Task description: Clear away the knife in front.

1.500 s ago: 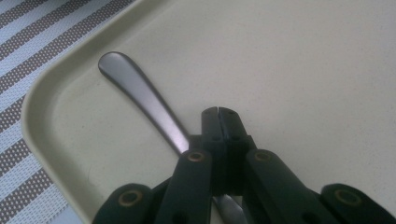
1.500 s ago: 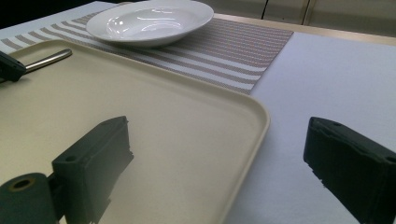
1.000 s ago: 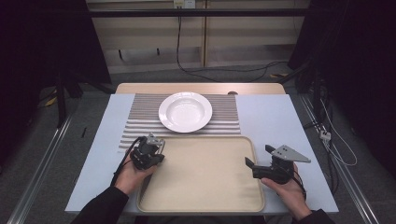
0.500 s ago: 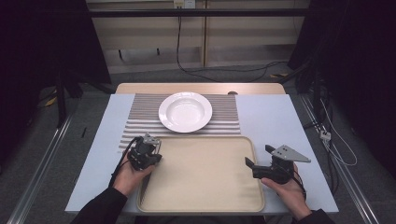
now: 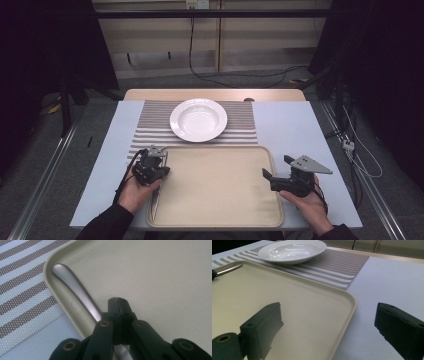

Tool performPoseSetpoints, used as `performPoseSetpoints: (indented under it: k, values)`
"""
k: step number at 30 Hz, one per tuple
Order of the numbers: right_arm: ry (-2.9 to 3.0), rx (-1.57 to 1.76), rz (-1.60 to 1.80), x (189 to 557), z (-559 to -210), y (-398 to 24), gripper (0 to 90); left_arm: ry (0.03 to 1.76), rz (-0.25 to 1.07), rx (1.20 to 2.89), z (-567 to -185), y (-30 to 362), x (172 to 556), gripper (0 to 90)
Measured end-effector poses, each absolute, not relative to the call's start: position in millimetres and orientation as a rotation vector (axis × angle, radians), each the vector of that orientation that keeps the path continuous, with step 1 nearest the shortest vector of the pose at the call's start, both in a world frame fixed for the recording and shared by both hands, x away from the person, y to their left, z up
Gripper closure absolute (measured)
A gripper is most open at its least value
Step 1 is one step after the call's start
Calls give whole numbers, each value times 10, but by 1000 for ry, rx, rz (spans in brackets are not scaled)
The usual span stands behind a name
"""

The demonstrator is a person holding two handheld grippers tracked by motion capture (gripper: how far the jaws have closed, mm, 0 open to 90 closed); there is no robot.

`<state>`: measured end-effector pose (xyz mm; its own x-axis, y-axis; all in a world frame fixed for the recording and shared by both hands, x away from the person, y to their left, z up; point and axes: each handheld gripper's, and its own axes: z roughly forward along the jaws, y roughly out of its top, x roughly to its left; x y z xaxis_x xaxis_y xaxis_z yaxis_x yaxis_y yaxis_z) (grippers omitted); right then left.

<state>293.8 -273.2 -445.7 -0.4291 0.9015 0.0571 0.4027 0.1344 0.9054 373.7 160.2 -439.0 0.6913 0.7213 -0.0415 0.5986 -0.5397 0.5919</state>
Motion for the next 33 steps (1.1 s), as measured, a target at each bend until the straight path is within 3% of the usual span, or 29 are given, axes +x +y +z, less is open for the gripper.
performPoseSetpoints:
  k: [9,13,17,24,33]
  values:
    - [1902,1245,1264,2936,-4456,-2736,72,973,305,2241,-4334,1629,3718,815]
    - [1901,1244,1265,2931,-4454,-2737,73,930,326,2195,-4301,1625,3698,682]
    - [1901,1245,1267,2932,-4453,-2736,73,903,377,2141,-4258,1613,3672,507]
    - [1897,1250,1267,2932,-4453,-2739,73,928,346,2112,-4177,1587,3690,160]
    - [1895,1255,1266,2932,-4454,-2745,72,870,342,2057,-4038,1671,3585,61]
